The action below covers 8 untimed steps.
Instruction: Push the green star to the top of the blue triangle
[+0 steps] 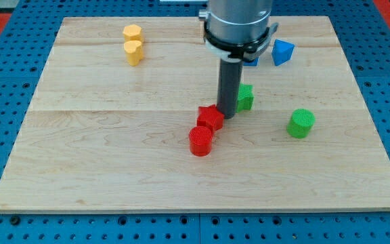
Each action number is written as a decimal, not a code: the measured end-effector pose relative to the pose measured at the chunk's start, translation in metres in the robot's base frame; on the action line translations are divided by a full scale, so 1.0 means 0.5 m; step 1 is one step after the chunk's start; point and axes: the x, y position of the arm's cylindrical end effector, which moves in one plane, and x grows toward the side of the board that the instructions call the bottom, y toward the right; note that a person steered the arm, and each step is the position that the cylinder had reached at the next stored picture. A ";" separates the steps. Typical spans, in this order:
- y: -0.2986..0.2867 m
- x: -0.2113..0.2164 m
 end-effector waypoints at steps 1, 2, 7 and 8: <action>-0.077 0.089; -0.107 0.134; -0.029 0.080; -0.027 0.080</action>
